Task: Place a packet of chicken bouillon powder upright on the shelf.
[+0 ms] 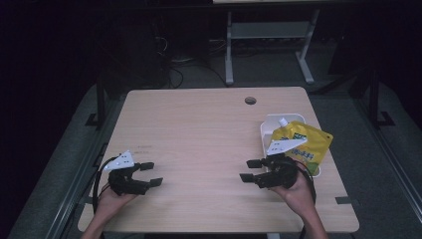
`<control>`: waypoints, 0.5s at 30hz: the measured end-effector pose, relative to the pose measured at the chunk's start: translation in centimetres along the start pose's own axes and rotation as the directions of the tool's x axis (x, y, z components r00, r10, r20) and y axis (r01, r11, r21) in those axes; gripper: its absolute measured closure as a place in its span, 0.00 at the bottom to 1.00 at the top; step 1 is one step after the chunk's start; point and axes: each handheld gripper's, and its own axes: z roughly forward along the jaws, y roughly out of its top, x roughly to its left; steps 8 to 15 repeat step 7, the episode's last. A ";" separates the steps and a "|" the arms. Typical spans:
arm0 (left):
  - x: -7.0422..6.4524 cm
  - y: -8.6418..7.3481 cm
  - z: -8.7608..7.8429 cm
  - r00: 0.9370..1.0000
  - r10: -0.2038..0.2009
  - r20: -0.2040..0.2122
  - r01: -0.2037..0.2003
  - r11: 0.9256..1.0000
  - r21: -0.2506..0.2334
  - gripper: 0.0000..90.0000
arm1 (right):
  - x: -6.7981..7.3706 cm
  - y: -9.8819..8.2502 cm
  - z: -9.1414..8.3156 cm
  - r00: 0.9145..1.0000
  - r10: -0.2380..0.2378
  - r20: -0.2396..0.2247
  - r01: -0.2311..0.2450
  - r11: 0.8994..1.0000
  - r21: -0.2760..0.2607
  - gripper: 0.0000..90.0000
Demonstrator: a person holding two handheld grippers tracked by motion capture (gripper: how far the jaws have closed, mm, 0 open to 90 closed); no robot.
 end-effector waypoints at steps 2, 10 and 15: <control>0.0 0.0 0.0 1.000 0.006 0.002 -0.006 1.000 0.004 0.29 | 0.1 0.0 0.3 1.000 0.002 -0.005 -0.002 1.000 0.003 0.44; -0.2 -0.1 0.2 1.000 0.015 0.002 -0.015 1.000 0.013 0.29 | 0.5 -0.3 1.4 1.000 0.005 -0.004 -0.005 1.000 0.007 0.42; -0.2 -0.1 0.2 1.000 0.015 0.002 -0.015 1.000 0.013 0.29 | 0.5 -0.3 1.4 1.000 0.005 -0.004 -0.005 1.000 0.007 0.42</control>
